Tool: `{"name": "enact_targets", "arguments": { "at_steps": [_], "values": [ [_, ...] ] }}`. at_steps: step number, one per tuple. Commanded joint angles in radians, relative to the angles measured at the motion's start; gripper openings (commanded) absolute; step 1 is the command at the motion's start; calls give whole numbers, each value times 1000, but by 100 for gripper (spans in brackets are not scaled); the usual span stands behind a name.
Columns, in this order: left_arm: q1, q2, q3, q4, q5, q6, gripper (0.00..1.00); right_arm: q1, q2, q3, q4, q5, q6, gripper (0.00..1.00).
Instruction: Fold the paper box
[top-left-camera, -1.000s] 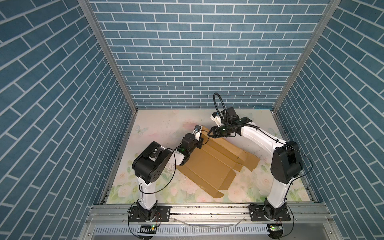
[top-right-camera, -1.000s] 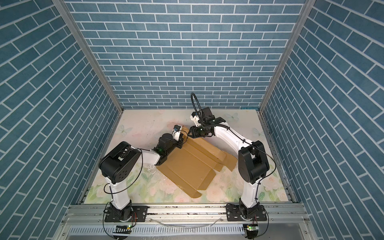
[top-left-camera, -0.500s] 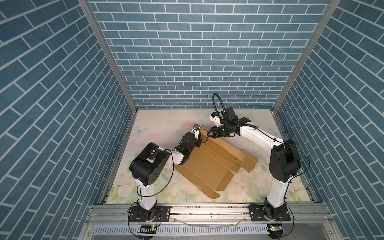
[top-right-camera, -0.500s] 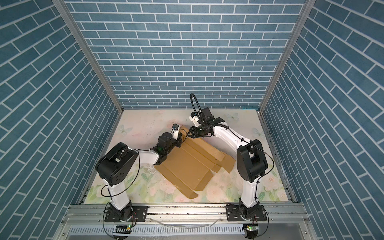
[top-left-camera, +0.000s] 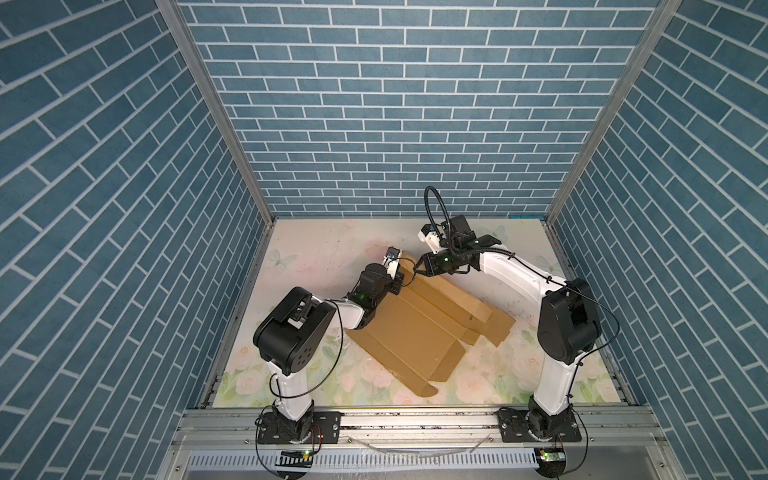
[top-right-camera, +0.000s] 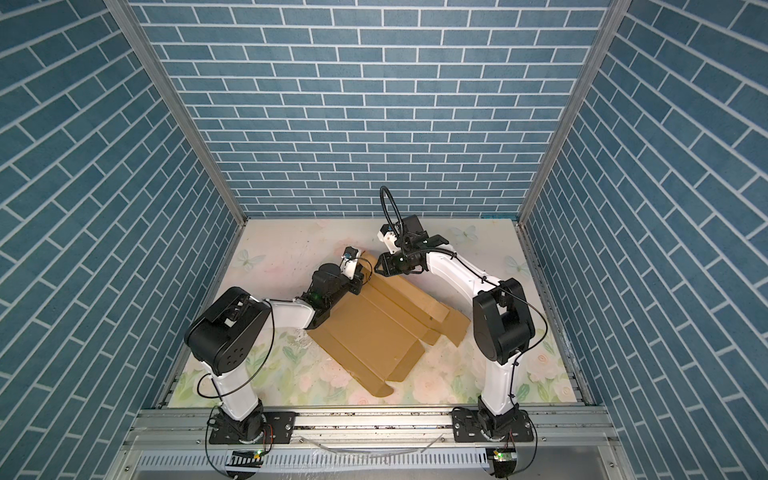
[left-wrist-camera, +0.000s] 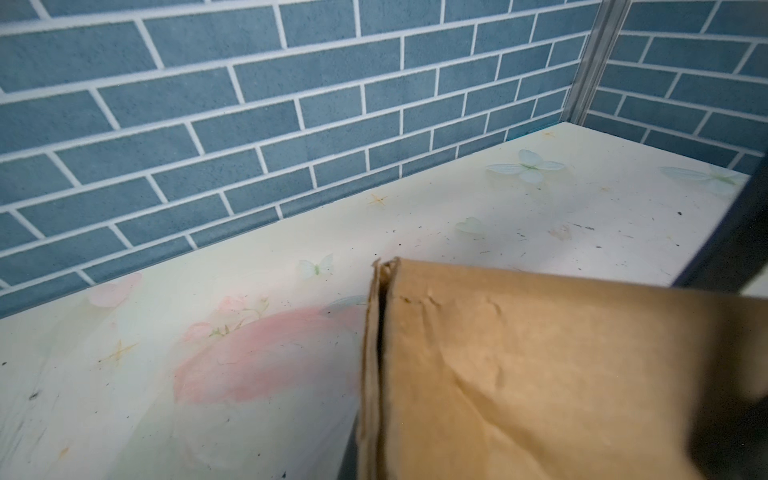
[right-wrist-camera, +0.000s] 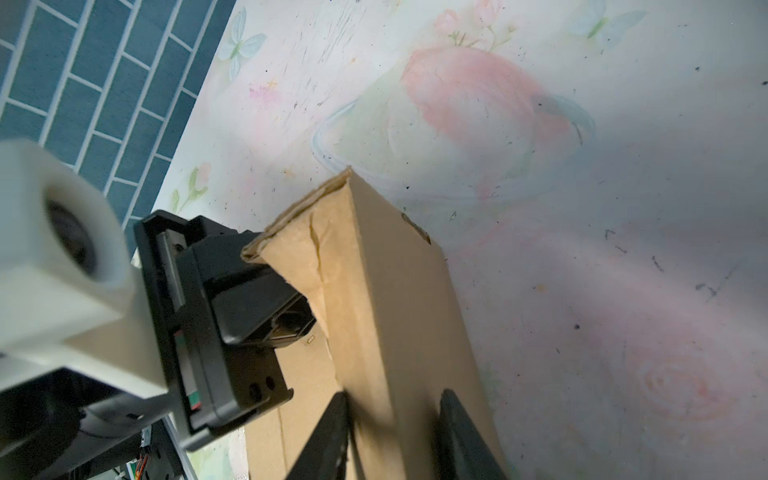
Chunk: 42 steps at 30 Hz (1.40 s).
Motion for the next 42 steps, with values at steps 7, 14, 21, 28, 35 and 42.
{"name": "enact_targets", "arguments": {
  "at_steps": [7, 14, 21, 28, 35, 42],
  "values": [
    [3, -9, -26, 59, -117, -33, 35, 1, 46, 7, -129, 27, -30, 35],
    [44, -58, -70, -20, 18, -93, 51, 2, 50, 16, -131, 22, -33, 35],
    [38, -8, -17, -114, 50, -166, 51, 1, 48, 21, -129, 19, -30, 35],
    [5, 48, 9, -107, -38, -222, 45, 1, 52, 26, -128, 16, -30, 34],
    [-48, 91, 30, -95, -138, -218, 41, 1, 48, 13, -126, 16, -30, 33],
    [-60, 106, 50, -123, -198, -247, 28, 1, 47, 7, -121, 14, -27, 33]
  ]
}}
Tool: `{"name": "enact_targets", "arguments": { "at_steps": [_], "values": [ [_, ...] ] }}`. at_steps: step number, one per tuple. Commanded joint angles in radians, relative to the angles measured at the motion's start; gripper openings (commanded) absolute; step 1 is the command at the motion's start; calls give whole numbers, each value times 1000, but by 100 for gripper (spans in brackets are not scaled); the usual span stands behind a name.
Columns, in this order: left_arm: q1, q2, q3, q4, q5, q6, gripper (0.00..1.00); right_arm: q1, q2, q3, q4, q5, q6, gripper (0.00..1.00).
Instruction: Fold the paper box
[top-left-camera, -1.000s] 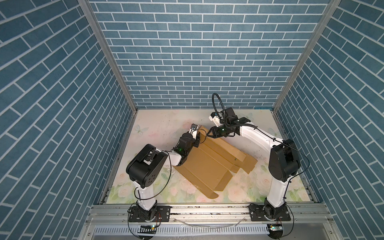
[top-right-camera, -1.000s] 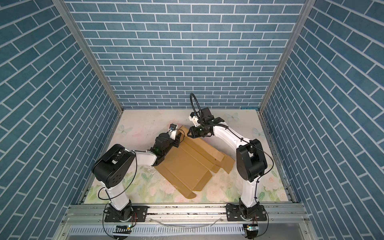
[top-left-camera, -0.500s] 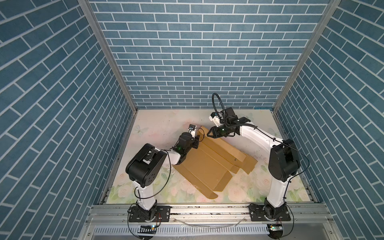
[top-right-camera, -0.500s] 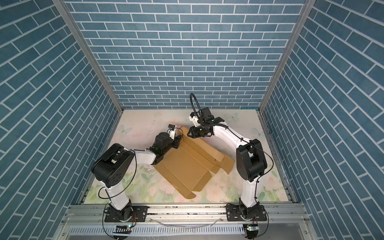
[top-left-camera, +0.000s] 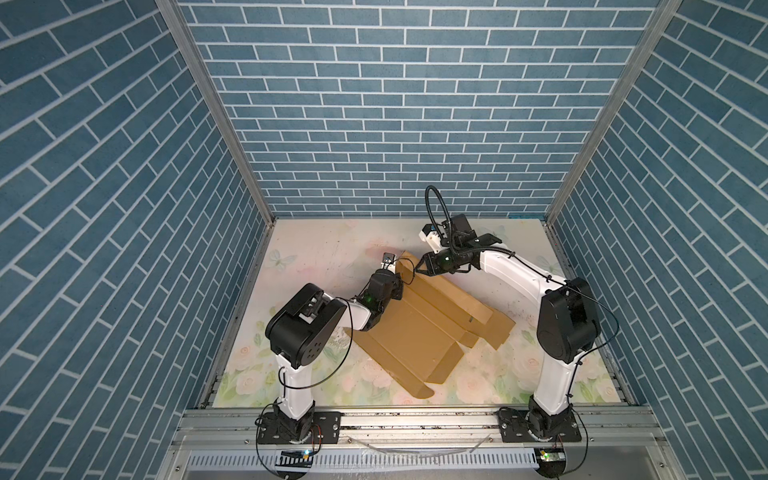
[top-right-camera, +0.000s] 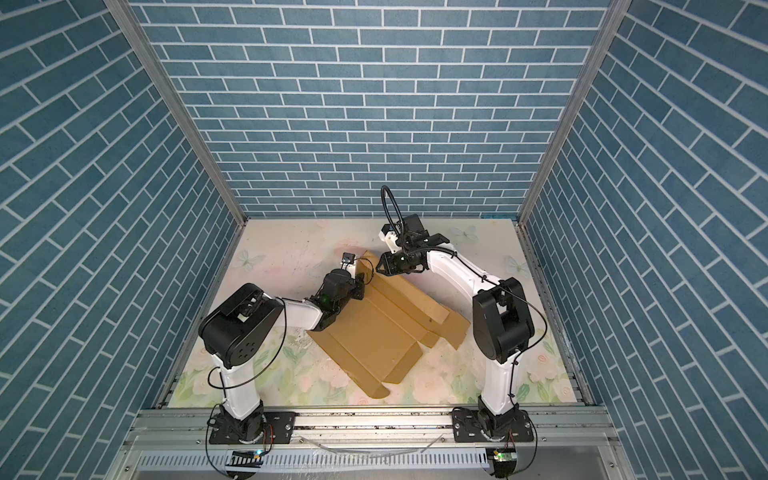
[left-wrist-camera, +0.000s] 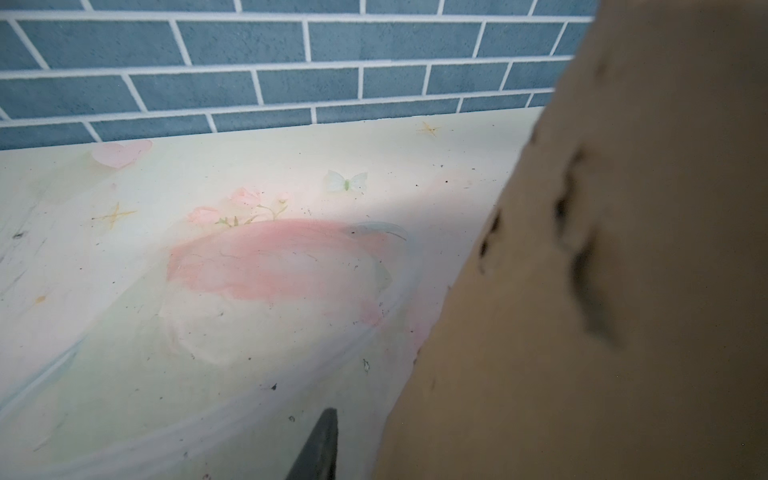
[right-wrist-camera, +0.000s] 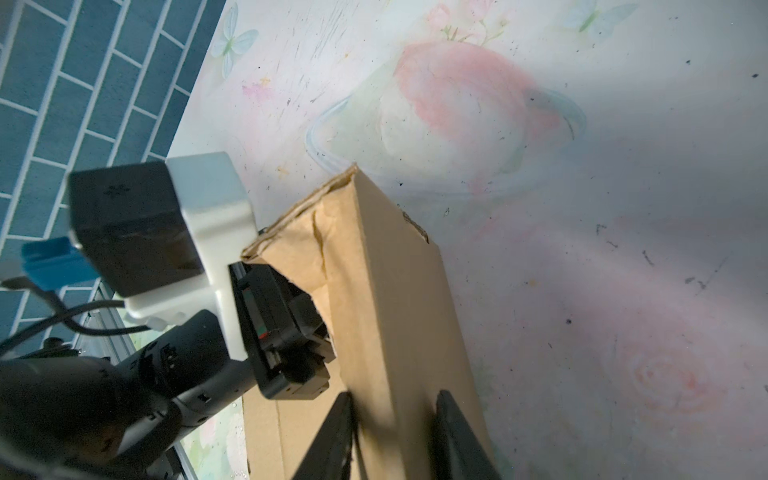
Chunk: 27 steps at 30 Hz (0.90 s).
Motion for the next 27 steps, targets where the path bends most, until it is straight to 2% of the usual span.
{"name": "enact_targets", "arguments": {
  "at_steps": [1, 4, 5, 8, 11, 14, 16, 18, 24, 27],
  "values": [
    [-20, 29, 25, -14, -69, -2, 23, 8, 37, -9, -95, 14, -21, 33],
    [-46, 36, 29, -13, -154, -16, 6, 8, 31, -17, -92, 18, -20, 33],
    [-55, 36, 26, -9, -182, -23, 2, 9, 31, -18, -92, 18, -20, 33],
    [-73, 33, 8, 20, -245, -42, 0, 9, 29, -21, -92, 15, -19, 32],
    [-73, 30, -6, 40, -240, -47, 0, 9, 28, -23, -90, 13, -19, 32],
    [-65, 15, -29, 79, -199, -44, 11, 10, 31, -26, -89, 12, -21, 32],
    [-47, -11, -53, 103, -145, -41, 22, 10, 31, -24, -89, 12, -22, 32],
    [-24, -37, -69, 115, -87, -38, 28, 9, 31, -26, -89, 12, -23, 32],
    [11, -119, -76, 88, 50, 69, 40, 14, 31, -19, -95, 12, -27, 32],
    [25, -133, -47, 41, 107, 111, 41, 15, 34, -17, -95, 12, -30, 31]
  ]
}}
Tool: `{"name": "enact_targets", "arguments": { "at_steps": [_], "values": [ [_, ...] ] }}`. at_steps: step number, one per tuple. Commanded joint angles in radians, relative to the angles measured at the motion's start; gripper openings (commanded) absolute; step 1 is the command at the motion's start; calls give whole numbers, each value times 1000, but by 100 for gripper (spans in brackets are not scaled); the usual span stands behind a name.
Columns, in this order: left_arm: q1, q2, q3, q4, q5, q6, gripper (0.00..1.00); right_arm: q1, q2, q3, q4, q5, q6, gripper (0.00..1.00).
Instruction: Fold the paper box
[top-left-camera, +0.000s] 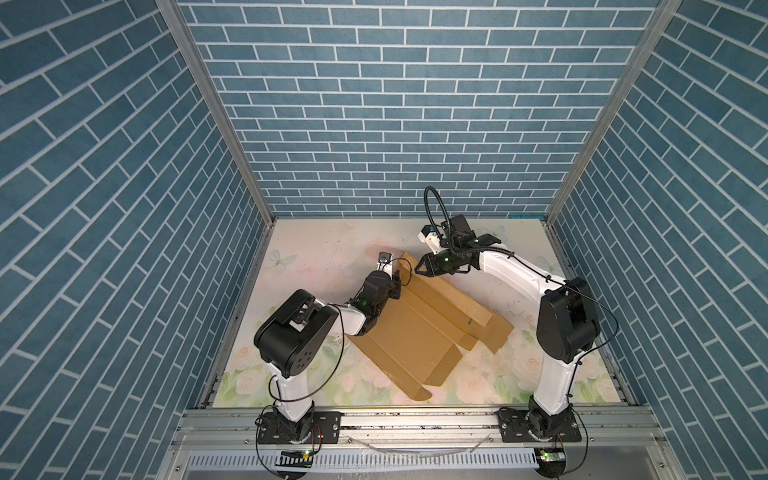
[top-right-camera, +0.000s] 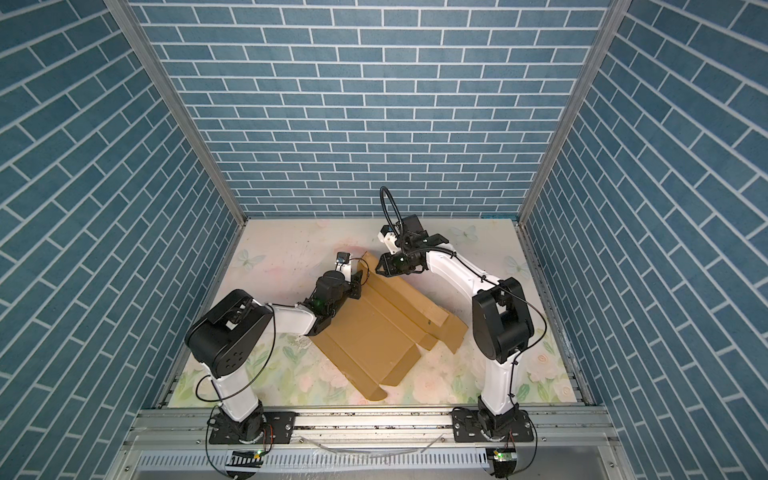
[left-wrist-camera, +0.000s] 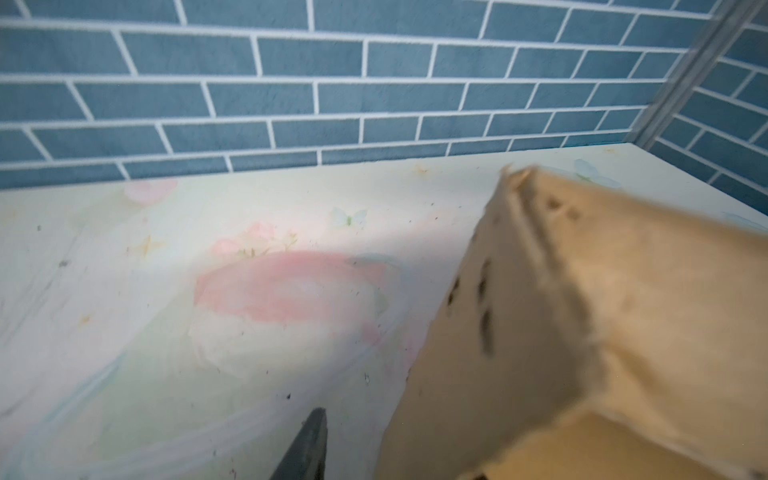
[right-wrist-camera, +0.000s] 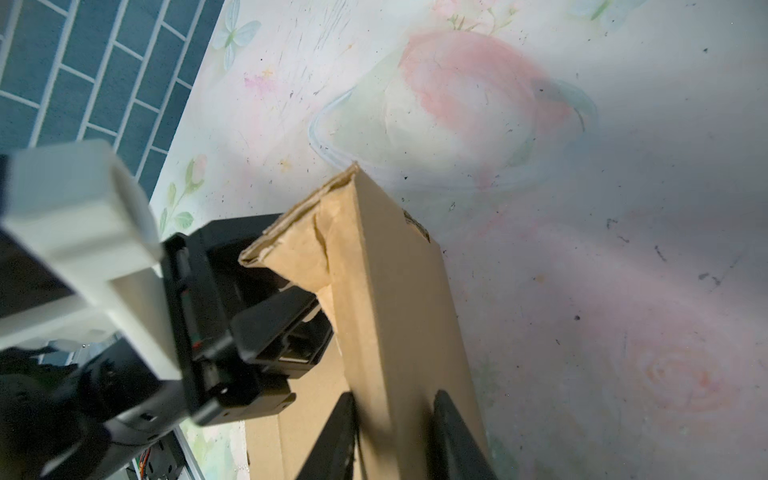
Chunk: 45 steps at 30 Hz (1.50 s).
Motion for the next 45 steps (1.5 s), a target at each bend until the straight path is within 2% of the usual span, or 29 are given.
{"name": "enact_targets", "arguments": {
  "at_steps": [1, 7, 12, 17, 21, 26, 33, 39, 45],
  "values": [
    [19, -22, 36, -42, 95, 75, 41, 11, 34, -16, -85, 17, -29, 32],
    [30, 17, 103, -80, 131, 101, 35, 12, 36, -15, -89, 15, -32, 31],
    [31, 44, 96, -18, 162, 112, 13, 12, 30, -15, -90, 4, -28, 31],
    [31, 41, 35, 91, 144, 120, 1, 12, 15, -8, -91, -31, -15, 33],
    [29, 33, -9, 173, 114, 110, 0, 12, -5, 1, -80, -76, 16, 39],
    [12, 13, -61, 260, 11, 121, 0, 5, -45, 6, -60, -120, 70, 49],
    [-21, 24, -148, 388, -95, 139, 0, 1, -51, 18, -62, -190, 99, 56],
    [-30, 28, -190, 457, -148, 145, 0, -11, -11, 31, -163, -100, 33, 54],
    [-32, -8, -215, 448, -202, 146, 0, -17, -131, 38, -150, -111, 7, 62]
  ]
}}
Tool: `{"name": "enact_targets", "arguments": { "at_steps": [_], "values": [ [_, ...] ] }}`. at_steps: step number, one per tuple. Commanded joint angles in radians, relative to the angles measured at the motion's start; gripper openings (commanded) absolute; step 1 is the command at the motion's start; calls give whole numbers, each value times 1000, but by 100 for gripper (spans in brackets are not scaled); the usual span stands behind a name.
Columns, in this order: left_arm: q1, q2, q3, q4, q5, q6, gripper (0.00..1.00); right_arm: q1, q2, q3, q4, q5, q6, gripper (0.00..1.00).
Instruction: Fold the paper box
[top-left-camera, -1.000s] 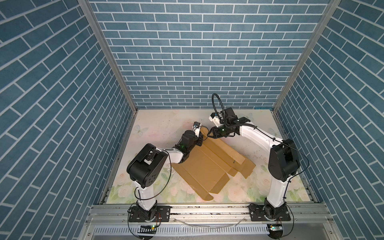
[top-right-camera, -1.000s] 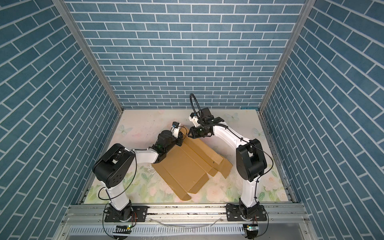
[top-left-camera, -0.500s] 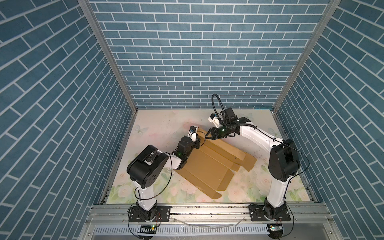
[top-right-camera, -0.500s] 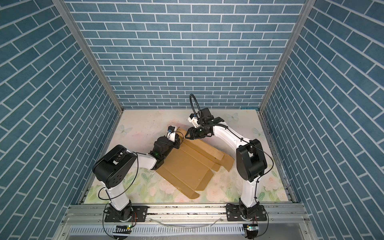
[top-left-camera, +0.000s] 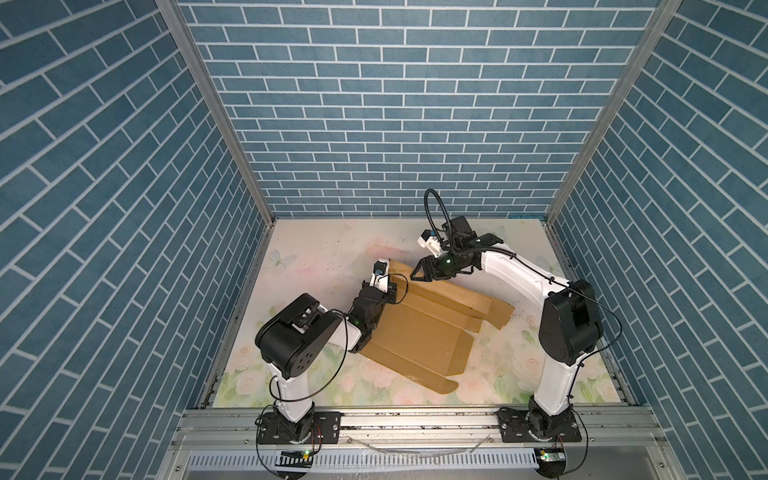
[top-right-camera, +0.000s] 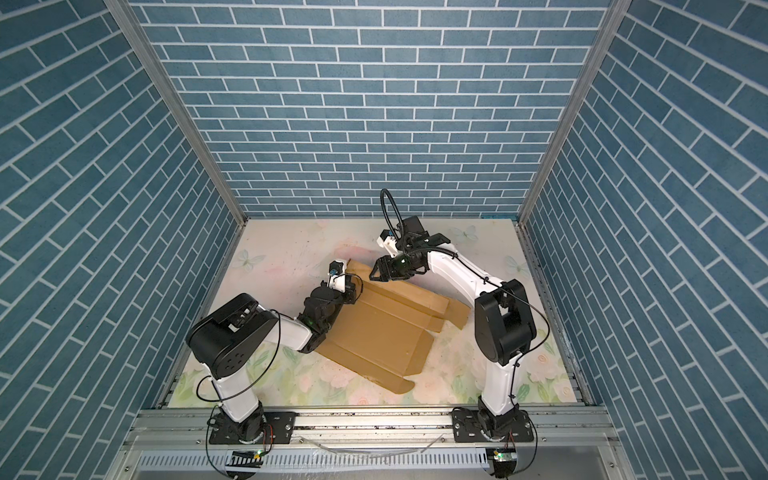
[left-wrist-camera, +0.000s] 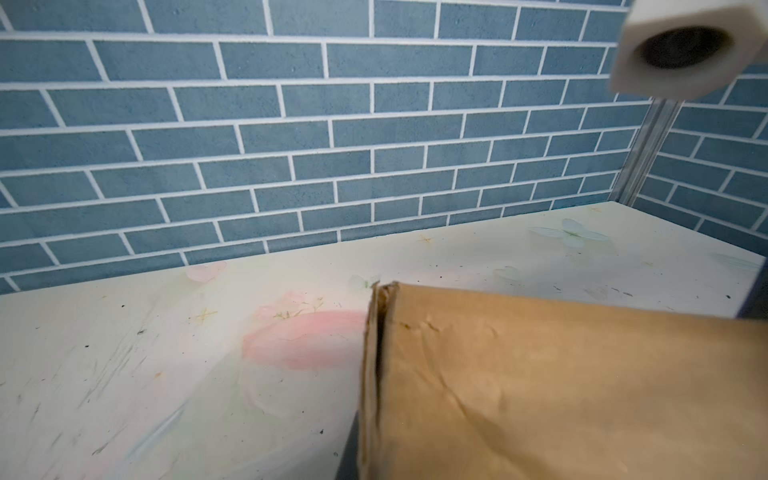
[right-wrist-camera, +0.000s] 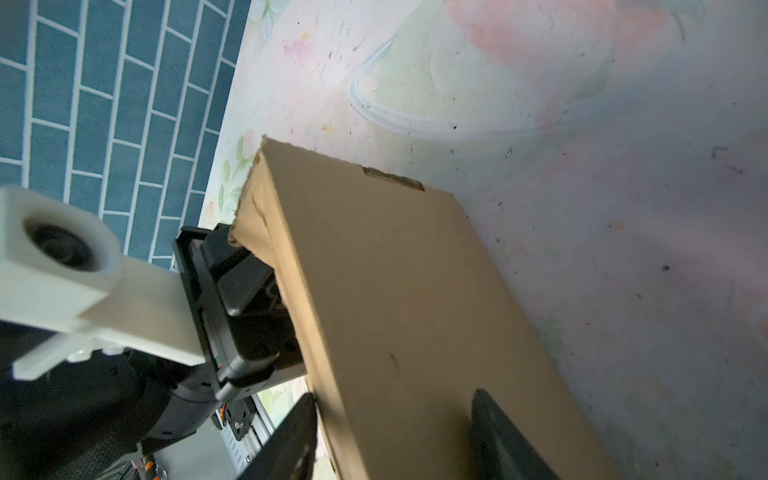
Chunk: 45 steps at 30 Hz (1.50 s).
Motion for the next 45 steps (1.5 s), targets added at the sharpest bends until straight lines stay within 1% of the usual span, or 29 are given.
{"name": "enact_targets", "arguments": {
  "at_steps": [1, 3, 5, 8, 10, 12, 15, 17, 20, 24, 27, 31, 41, 42, 43, 45],
  "values": [
    [3, -32, -31, 13, -89, 16, 0, -8, -120, 32, -56, 42, -58, 64],
    [3, -43, -47, 16, -118, 14, 0, -11, -171, 20, -80, 122, -91, 64],
    [3, -49, -57, 15, -141, 11, 0, -12, -222, -3, -100, 235, -127, 65],
    [3, -58, -63, 1, -154, 8, 0, -7, -308, -78, -95, 375, -187, 64],
    [3, -65, -67, -7, -159, 9, 0, 9, -366, -157, -66, 477, -251, 64],
    [3, -63, -69, -1, -165, 15, 0, 44, -432, -268, 2, 617, -366, 64],
    [3, -64, -68, 5, -158, 22, 0, 124, -510, -410, 119, 760, -574, 67],
    [3, -68, -68, 0, -153, 18, 0, 160, -526, -453, 166, 805, -670, 68],
    [3, -71, -69, -6, -146, 16, 0, 206, -499, -461, 202, 863, -745, 68],
    [3, -65, -72, -4, -137, 14, 0, 254, -432, -474, 277, 983, -852, 68],
    [3, -62, -70, -6, -136, 16, 0, 261, -379, -474, 325, 1032, -903, 68],
    [3, -59, -67, -8, -143, 10, 0, 267, -323, -455, 377, 1090, -931, 64],
    [3, -63, -63, -19, -165, 2, 0, 282, -311, -430, 354, 1026, -864, 33],
    [3, -66, -66, -19, -169, 3, 0, 281, -314, -429, 352, 1019, -856, 33],
    [3, -70, -67, -19, -174, 2, 0, 280, -319, -427, 350, 1010, -848, 36],
    [3, -79, -75, -27, -194, -3, 0, 281, -332, -411, 321, 985, -817, 53]
  ]
}}
